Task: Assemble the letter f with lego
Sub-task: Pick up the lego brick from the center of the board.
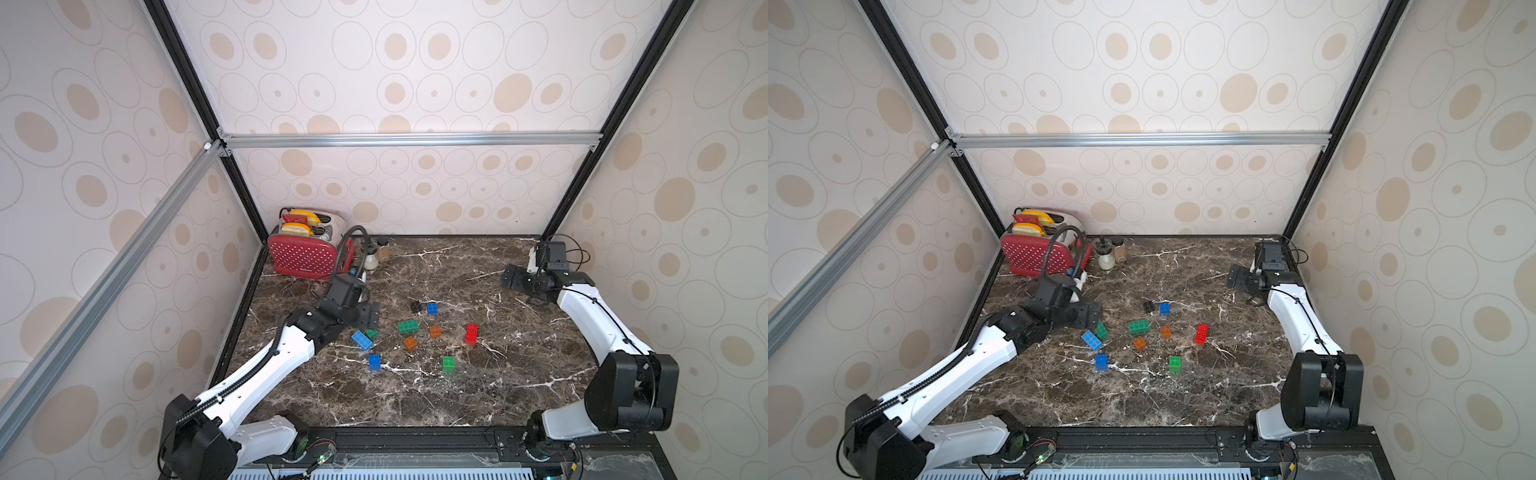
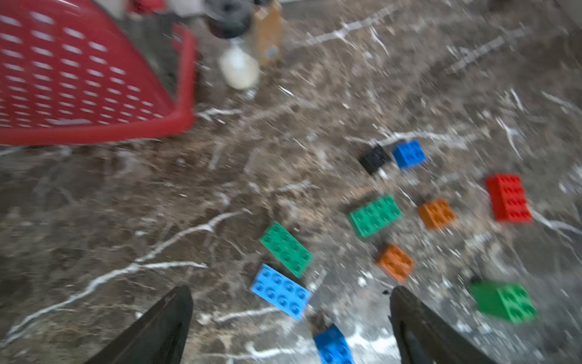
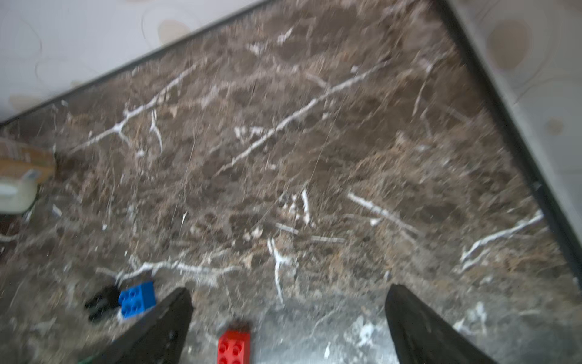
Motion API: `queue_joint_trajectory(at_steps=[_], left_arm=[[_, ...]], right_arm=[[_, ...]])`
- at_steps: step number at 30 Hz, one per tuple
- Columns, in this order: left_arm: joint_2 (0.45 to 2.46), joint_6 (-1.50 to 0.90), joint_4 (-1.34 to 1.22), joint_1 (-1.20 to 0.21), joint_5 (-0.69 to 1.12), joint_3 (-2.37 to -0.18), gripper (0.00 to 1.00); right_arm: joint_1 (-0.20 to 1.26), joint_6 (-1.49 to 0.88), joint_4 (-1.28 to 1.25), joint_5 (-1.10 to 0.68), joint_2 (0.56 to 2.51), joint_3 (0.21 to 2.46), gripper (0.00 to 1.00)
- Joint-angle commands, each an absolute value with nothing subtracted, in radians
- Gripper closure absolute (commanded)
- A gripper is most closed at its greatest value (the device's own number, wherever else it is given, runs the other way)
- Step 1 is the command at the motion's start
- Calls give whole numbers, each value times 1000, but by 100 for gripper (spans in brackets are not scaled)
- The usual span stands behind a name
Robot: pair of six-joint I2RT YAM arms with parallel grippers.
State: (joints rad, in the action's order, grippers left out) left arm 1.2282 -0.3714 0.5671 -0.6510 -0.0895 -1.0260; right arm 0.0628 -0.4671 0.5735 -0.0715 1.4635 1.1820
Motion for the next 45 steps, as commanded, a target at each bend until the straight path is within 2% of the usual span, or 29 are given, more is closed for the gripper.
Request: queue_joint_trajectory(at_steps=[1,8,11,15,19,25,35,45], left_arm=[[1275,-447,715,-720,25,-1078,1],[1293,-466,755,-738,22,-1041,1],[1246,-475,752,-738,15,-1002,1],[1205,-465,771,-738,15,-988,1],[1169,-483,790,-738,-17,-978,1],[1114,-521,790,-738,-29,-926,1],[1075,-523,818,-739,-67,-921,1],[1095,-540,806,-738,-69,-929,1]], right_arm=[[76,-444,744,-267,1477,1155,0],[236,-392,895,-229,1483,1133,0],[313,-330,876,-145,1468,1084,0],[316,-307,806,-162,1535,1026,0],[319,-381,789,-246,1636,1034,7],[379,-403,770,-332,1620,1003,6],[408,-441,706,-374,1683,994,6],[445,-452,641,-435,1805,1147,6]])
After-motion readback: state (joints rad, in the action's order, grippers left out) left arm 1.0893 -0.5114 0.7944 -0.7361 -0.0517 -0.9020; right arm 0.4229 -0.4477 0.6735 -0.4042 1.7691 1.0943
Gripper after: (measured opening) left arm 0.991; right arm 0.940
